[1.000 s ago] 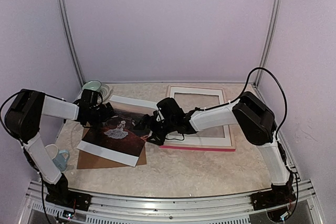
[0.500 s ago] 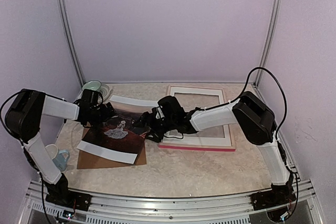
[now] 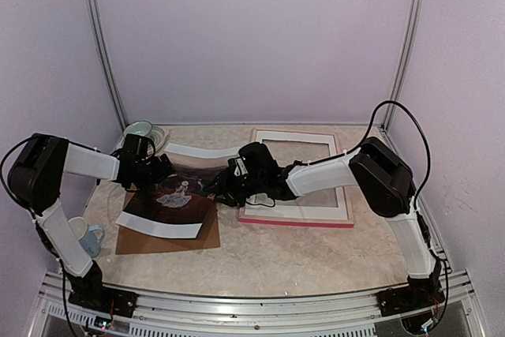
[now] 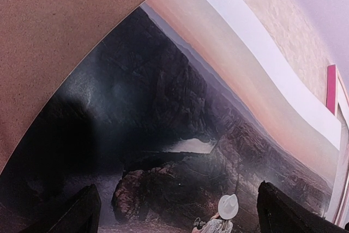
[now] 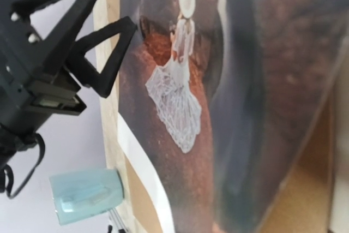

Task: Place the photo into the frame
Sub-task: Pick up the photo from the backboard.

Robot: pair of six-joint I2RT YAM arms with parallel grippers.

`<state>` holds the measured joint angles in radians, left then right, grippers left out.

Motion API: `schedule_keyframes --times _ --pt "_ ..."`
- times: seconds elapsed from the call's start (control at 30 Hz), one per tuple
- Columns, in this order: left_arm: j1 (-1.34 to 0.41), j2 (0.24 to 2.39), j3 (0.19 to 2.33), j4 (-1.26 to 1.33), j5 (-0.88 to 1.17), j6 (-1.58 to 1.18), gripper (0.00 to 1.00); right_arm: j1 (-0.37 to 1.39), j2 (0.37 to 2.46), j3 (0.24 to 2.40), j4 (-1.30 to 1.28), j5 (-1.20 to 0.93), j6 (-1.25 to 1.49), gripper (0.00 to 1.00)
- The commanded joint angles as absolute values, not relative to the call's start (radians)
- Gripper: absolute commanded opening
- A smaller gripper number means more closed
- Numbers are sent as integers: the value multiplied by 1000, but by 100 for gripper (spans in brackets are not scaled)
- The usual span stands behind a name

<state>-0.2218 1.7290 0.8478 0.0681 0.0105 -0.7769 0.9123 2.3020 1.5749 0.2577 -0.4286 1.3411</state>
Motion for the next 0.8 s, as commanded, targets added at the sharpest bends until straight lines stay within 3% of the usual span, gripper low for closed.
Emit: schedule_keyframes --times 0.0,0.2,0.3,0.77 --pt "-233 1740 848 43 21 -781 99 904 2345 1604 273 -455 1340 32" --pt "-237 1725 848 47 34 -787 99 899 2372 1620 285 -486 1354 17" --pt "-237 1713 848 50 43 -789 99 893 2374 1620 284 -495 1350 0" --pt "-236 1559 870 60 59 -769 99 782 2181 1547 221 -626 1208 0"
